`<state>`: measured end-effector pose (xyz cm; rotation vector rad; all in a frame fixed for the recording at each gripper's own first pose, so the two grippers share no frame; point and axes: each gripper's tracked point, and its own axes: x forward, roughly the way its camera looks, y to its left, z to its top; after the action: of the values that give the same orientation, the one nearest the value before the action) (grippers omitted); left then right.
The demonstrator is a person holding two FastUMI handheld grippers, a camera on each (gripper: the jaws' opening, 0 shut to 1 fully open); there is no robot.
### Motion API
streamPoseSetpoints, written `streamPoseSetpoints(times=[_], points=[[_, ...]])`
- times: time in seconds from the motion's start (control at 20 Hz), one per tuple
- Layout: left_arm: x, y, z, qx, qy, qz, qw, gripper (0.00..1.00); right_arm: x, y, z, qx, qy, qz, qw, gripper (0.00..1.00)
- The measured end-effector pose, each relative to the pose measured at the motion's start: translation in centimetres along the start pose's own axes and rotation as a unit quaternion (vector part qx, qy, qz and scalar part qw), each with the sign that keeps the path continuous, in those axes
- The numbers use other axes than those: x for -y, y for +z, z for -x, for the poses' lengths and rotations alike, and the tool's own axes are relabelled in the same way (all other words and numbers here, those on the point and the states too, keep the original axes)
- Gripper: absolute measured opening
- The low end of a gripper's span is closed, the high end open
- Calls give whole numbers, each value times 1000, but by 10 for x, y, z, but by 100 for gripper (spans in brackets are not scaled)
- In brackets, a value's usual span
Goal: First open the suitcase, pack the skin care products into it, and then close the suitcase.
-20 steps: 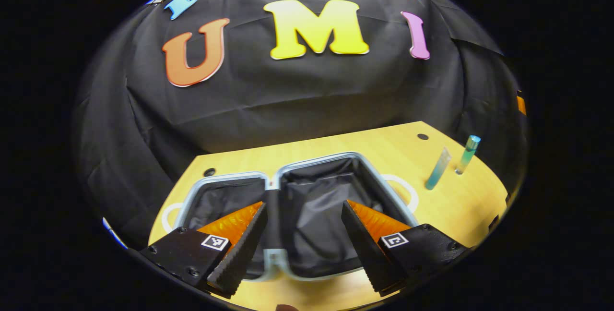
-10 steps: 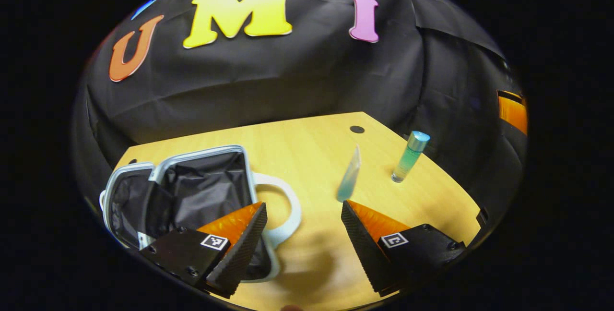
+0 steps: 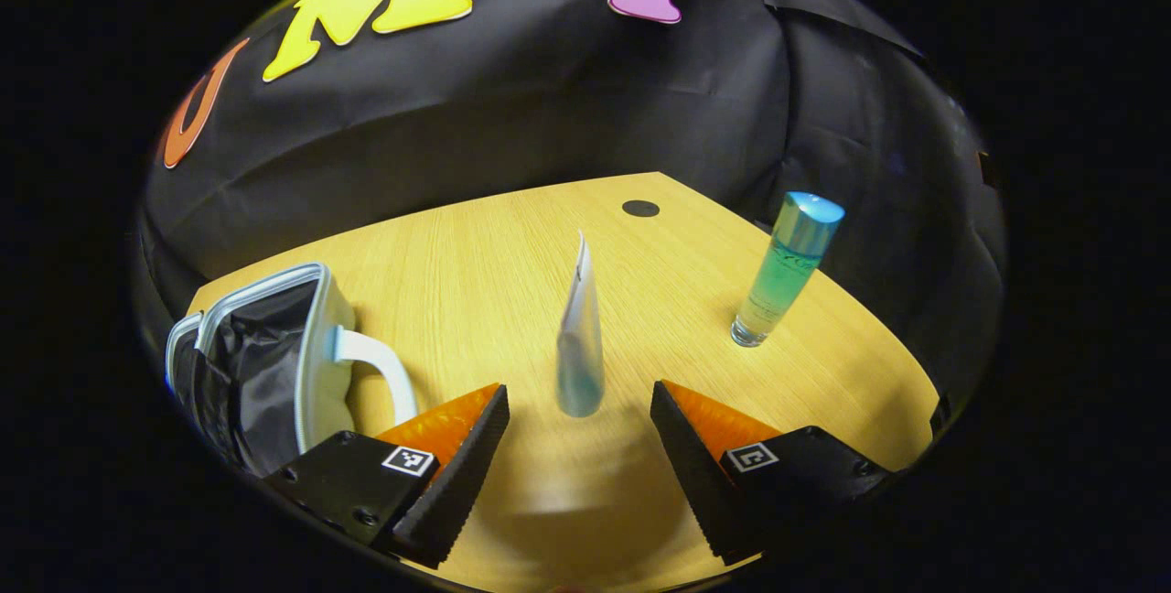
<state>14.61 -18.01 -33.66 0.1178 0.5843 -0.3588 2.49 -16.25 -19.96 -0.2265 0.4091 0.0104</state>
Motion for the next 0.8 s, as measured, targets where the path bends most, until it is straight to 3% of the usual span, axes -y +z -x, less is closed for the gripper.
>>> streamPoseSetpoints(times=[0.2,0.5,0.55,0.6,0.8], points=[[-5,-1,-25,-8,19,0,1000,91,5,-21,-9,-25,11,-15,1000,80],[-10,-1,-37,-11,24,-18,999,50,-5,-48,-44,-51,21,-45,997,80],[-9,-2,-35,-14,22,-19,999,51,-8,-52,-51,-54,24,-44,997,80],[-7,-2,-32,-17,17,-20,1000,43,-15,-56,-60,-59,33,-47,997,80],[3,11,-6,-7,7,-26,1000,40,-45,-74,-102,-74,68,-69,992,80]])
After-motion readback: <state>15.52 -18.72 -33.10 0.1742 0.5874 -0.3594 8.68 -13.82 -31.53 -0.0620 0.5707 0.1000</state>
